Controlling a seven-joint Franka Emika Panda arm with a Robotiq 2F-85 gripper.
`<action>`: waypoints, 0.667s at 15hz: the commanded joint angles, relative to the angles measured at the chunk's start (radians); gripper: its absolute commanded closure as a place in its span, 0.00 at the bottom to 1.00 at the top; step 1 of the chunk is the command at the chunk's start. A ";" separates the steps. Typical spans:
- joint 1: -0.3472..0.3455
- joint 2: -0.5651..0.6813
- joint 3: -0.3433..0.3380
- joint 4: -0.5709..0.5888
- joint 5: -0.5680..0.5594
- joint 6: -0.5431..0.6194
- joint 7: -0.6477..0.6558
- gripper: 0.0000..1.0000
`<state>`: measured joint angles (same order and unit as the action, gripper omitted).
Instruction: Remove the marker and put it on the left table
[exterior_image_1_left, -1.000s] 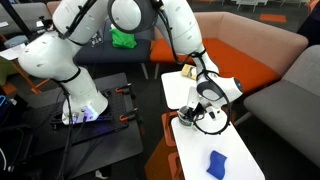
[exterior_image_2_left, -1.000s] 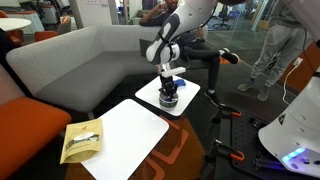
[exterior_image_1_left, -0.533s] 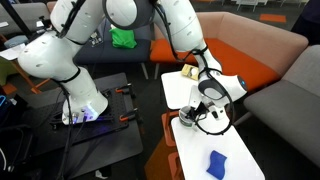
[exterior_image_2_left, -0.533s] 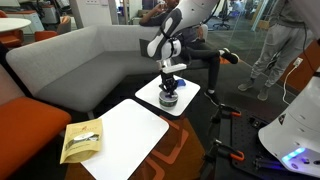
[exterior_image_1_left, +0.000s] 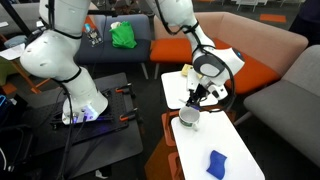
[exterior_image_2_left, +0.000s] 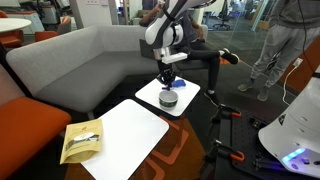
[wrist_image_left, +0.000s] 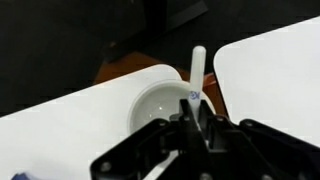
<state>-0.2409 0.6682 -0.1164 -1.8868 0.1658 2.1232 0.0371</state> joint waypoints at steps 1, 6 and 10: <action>0.107 -0.088 -0.021 -0.105 -0.091 0.160 0.048 0.97; 0.252 -0.029 -0.005 -0.082 -0.224 0.387 0.119 0.97; 0.253 0.068 0.068 -0.023 -0.222 0.437 0.000 0.97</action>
<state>0.0375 0.6839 -0.0843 -1.9542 -0.0408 2.5431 0.1210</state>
